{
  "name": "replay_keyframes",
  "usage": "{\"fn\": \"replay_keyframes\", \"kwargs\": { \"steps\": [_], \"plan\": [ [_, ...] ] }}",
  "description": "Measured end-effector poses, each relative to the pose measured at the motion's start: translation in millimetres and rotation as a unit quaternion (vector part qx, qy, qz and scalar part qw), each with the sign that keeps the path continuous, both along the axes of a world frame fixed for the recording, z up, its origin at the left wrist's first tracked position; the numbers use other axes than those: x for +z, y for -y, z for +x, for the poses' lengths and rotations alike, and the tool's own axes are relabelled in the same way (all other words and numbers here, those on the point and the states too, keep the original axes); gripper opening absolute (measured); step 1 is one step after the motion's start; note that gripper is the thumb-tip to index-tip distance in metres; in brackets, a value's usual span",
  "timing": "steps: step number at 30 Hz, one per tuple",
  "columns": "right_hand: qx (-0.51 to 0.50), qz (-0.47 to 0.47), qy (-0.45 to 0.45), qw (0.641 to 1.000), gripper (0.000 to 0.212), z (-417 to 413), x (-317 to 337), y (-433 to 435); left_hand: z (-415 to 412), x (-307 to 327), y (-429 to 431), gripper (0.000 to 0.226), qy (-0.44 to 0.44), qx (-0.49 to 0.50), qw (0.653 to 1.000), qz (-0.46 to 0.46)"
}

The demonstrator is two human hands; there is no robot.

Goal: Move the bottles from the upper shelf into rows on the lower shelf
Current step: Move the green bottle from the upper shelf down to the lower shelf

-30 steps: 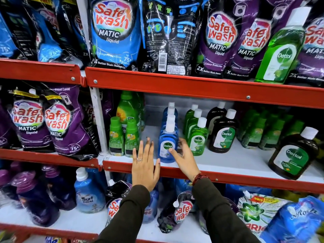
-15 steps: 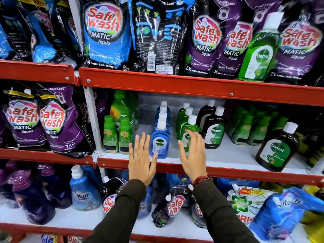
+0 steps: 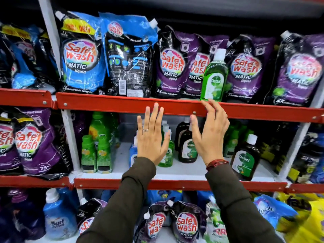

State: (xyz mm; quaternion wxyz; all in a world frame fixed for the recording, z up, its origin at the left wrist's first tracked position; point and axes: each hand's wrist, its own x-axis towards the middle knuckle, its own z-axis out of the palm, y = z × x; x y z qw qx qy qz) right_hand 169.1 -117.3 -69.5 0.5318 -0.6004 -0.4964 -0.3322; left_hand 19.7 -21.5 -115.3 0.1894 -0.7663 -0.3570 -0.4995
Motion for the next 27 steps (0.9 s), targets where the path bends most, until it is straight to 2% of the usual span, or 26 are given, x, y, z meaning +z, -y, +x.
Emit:
{"fn": "replay_keyframes", "kwargs": {
  "steps": [5,11,13,16,20,23,27],
  "plan": [
    [0.016,-0.004,-0.041,0.999,0.059,34.3,56.9,1.2,26.3,51.1,-1.3,0.072,0.007,0.027,0.999,0.036],
    [0.113,-0.129,-0.150,0.974,0.070,67.8,103.9,-8.3,41.4,69.3,-10.9,0.073,-0.005,0.051,0.998,0.030],
    [0.146,-0.150,-0.180,0.961,0.064,72.9,113.9,-9.0,42.0,67.2,-11.9,0.073,-0.009,0.063,0.997,0.036],
    [0.200,-0.156,-0.231,0.939,0.043,81.3,121.4,-11.5,42.2,65.7,-13.1,0.071,-0.008,0.066,0.997,0.044],
    [0.253,-0.133,-0.264,0.921,0.064,100.0,119.0,-19.2,42.8,65.1,-14.9,0.071,-0.006,0.064,0.997,0.048],
    [0.281,-0.138,-0.270,0.910,0.046,85.2,123.2,-7.2,42.8,65.2,-15.6,0.070,-0.007,0.061,0.997,0.052],
    [0.305,-0.115,-0.255,0.910,0.045,75.2,135.0,-3.0,41.9,64.9,-15.9,0.070,-0.013,0.063,0.997,0.052]
  ]
}}
